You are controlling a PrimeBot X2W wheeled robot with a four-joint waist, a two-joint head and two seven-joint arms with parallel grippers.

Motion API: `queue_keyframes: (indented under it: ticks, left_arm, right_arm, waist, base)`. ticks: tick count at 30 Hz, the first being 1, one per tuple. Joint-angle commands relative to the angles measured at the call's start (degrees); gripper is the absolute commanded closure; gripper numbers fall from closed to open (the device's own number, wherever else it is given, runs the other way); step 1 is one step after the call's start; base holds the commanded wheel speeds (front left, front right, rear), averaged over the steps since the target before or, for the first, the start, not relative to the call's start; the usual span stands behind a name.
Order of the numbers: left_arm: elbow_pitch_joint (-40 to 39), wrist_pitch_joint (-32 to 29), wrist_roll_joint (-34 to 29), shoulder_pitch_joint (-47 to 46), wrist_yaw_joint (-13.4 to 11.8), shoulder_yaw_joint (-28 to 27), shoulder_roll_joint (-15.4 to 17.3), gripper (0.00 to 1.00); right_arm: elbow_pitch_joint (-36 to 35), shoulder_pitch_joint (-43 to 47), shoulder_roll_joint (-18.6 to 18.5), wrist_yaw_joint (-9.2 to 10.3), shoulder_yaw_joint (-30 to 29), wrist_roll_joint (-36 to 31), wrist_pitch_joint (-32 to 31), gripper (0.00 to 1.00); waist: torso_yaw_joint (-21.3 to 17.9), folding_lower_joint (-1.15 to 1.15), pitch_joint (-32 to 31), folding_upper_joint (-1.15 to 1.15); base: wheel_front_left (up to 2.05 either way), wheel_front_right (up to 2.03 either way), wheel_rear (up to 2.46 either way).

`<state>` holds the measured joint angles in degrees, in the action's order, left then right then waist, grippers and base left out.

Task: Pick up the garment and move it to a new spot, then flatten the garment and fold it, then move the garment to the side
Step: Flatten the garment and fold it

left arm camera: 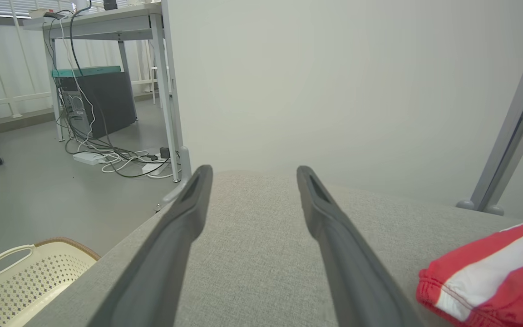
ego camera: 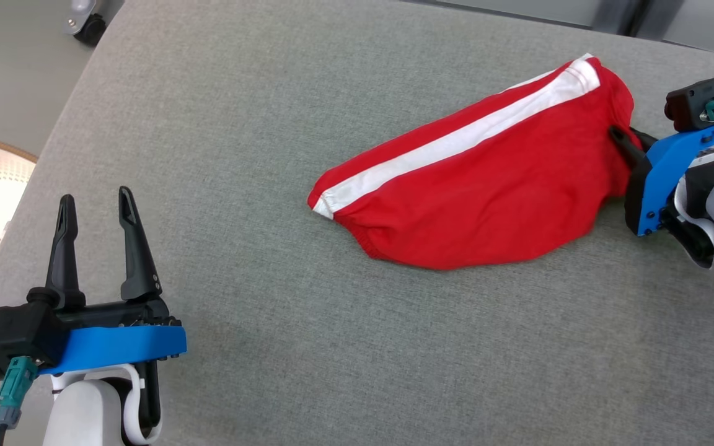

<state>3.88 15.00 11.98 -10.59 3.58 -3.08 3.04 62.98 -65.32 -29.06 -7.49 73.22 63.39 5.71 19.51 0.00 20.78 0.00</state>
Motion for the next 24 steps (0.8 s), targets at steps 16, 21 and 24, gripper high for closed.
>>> queue_keyframes:
  ticks: [16, 21, 24]
  left_arm:
    - [0.65, 0.25, -3.08, 2.26, 1.65, -2.07, -0.15, 0.0]
    - [0.65, 0.25, -4.06, 3.7, 2.01, -3.01, -0.14, 0.0]
    - [0.86, 0.25, -4.57, 4.47, 2.33, -3.39, -0.16, 0.0]
  right_arm:
    - [-6.99, 11.23, -0.18, 0.0, -3.88, 5.6, 9.39, 1.0]
    - [-10.58, 16.81, -1.28, 0.0, -10.44, 4.47, 9.5, 1.0]
    - [-12.43, 20.76, -2.27, 0.0, -15.61, 2.98, 9.51, 1.0]
  waist:
    - [-10.45, 0.0, -5.81, 0.0]
    - [-13.03, 0.0, -7.54, 0.0]
    - [-14.19, 0.0, -8.4, 0.0]
  base:
    - [0.0, 0.0, 0.0]
    - [0.0, 0.0, 0.0]
    - [0.0, 0.0, 0.0]
